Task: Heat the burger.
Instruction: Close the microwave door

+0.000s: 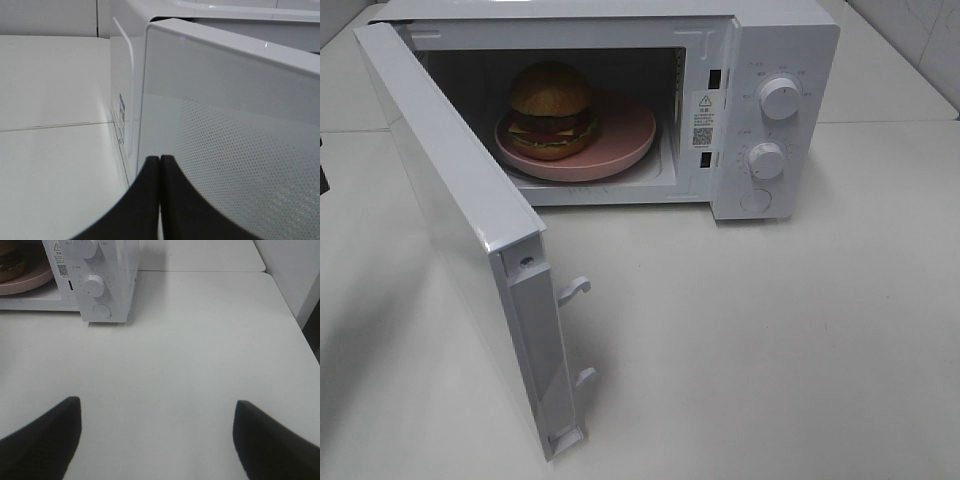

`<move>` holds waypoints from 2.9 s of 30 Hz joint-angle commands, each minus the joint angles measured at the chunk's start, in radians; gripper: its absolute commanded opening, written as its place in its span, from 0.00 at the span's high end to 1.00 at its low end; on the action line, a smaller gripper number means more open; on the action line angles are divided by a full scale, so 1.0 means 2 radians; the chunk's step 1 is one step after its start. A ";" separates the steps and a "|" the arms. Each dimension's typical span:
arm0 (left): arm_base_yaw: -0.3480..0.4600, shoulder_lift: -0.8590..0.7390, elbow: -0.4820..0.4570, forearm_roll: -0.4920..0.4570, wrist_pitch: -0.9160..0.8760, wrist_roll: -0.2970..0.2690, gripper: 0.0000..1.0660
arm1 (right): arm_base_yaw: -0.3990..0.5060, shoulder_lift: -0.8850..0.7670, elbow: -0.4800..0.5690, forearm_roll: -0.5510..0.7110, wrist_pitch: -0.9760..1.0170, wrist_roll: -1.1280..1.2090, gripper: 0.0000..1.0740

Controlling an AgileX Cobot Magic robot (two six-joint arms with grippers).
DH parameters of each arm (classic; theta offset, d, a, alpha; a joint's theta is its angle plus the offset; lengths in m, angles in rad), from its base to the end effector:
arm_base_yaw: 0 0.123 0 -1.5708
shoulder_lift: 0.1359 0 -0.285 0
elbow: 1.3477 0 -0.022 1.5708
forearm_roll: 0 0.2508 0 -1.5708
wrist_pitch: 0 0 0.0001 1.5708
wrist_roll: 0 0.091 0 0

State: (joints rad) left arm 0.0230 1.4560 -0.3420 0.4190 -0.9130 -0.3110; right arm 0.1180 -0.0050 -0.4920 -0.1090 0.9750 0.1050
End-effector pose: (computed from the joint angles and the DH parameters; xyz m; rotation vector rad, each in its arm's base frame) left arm 0.2403 -0.0238 0.1911 0.1832 1.7198 -0.2994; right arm -0.0007 -0.0083 0.2825 -0.0135 1.9572 0.0181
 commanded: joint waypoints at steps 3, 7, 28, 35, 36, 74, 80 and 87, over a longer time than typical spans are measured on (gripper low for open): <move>-0.030 0.025 -0.022 0.001 -0.006 -0.003 1.00 | -0.003 -0.017 0.000 0.000 -0.007 0.004 0.30; -0.056 0.037 -0.032 -0.005 -0.002 0.000 1.00 | -0.003 -0.017 0.000 0.000 -0.007 0.004 0.30; -0.153 0.096 -0.115 -0.053 0.044 0.012 1.00 | -0.003 -0.017 0.000 0.000 -0.007 0.004 0.30; -0.182 0.123 -0.141 -0.090 0.046 0.014 1.00 | -0.003 -0.017 0.000 0.000 -0.007 0.004 0.30; -0.182 0.123 -0.141 -0.090 0.046 0.014 1.00 | -0.003 -0.017 0.000 0.000 -0.007 0.004 0.30; -0.290 0.265 -0.390 -0.217 0.165 0.104 1.00 | -0.003 -0.017 0.000 0.000 -0.007 0.004 0.30; -0.299 0.287 -0.429 -0.217 0.176 0.103 1.00 | -0.003 -0.017 0.000 0.000 -0.007 0.004 0.30; -0.326 0.292 -0.444 -0.217 0.191 0.104 1.00 | -0.003 -0.017 0.000 0.000 -0.007 0.004 0.30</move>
State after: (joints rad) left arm -0.6500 2.0390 -1.1940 0.0980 -0.4620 -0.0990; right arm 0.1180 -0.0050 -0.4920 -0.1100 0.9750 0.1050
